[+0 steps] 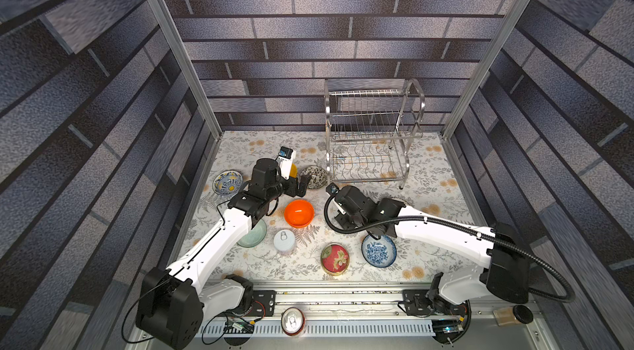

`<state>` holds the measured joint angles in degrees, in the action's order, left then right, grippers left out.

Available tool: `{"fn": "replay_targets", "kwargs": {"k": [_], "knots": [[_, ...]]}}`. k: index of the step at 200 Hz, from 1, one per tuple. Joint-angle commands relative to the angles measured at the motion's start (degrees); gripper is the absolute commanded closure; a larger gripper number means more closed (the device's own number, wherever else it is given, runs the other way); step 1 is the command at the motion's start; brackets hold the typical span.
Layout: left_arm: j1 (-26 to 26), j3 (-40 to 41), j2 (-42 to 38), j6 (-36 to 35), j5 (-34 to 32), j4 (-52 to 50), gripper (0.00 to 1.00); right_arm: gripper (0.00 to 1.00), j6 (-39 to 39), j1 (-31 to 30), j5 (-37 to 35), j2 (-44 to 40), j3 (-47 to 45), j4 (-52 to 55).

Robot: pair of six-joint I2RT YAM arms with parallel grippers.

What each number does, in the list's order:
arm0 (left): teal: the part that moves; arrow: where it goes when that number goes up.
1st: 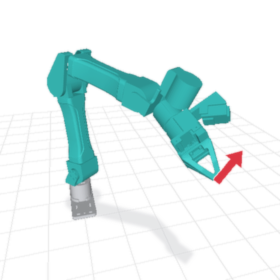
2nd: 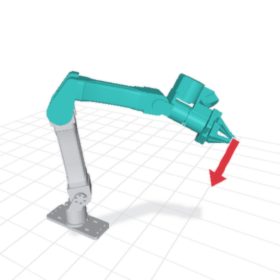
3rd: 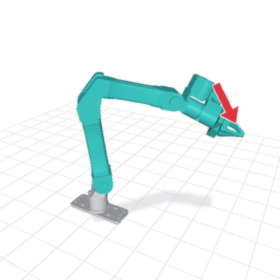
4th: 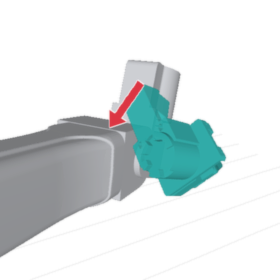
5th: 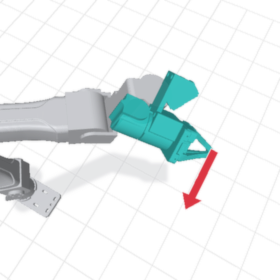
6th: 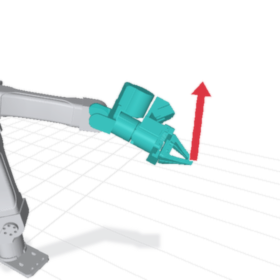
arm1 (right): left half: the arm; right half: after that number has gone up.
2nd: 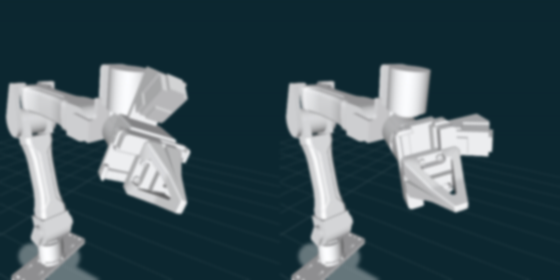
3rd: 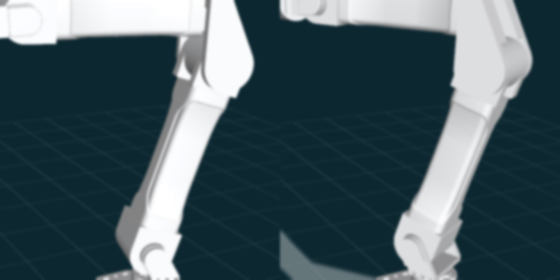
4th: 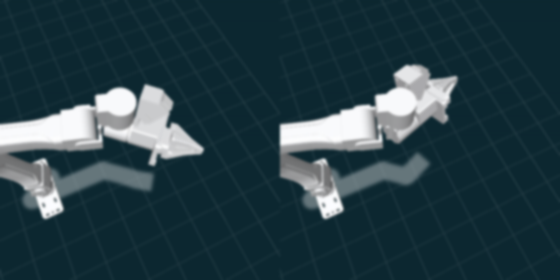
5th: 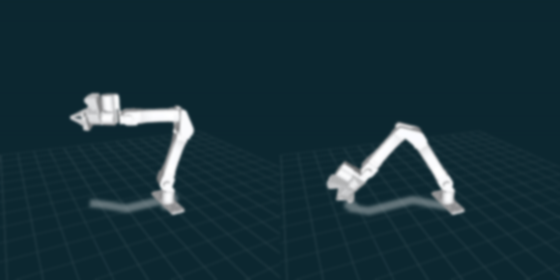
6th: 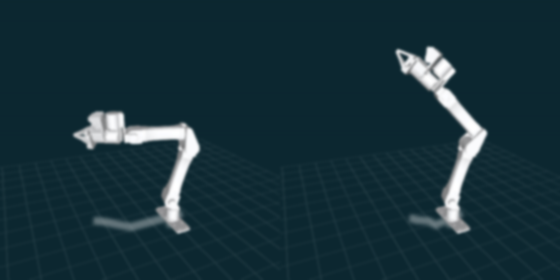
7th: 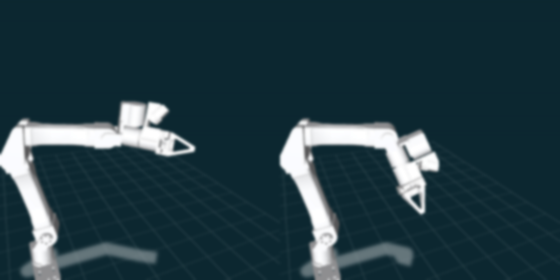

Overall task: Load bowls into a dish rack
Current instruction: Pick up the bowl from the center of the table, then place the bowl in the dish rack.

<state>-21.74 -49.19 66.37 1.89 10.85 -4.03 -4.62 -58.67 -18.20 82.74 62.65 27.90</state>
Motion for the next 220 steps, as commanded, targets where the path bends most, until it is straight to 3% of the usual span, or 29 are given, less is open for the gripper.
{"fn": "replay_targets", "kwargs": {"k": [1,50,104,157,220], "knots": [[-0.7,1.1,-1.8,-2.2,2.5,1.7,0.00,0.98,-2.0,1.2,-2.2,-3.7,-1.0,-6.0],[-1.5,1.6,-2.3,-2.1,2.2,2.2,0.00,0.98,-10.4,6.4,-1.8,-11.7,-9.8,-18.3],[-2.1,1.8,-2.8,-1.8,3.5,2.7,0.00,0.99,-21.9,10.4,-6.9,-16.5,-16.7,-34.8],[-2.1,2.3,-2.7,0.3,4.8,4.2,0.00,0.98,-37.8,13.9,-12.2,-15.8,-22.3,-51.1],[-1.9,1.3,-1.5,2.5,5.9,4.0,0.00,1.00,-59.0,17.7,-14.6,-11.2,-23.5,-58.1]]}}
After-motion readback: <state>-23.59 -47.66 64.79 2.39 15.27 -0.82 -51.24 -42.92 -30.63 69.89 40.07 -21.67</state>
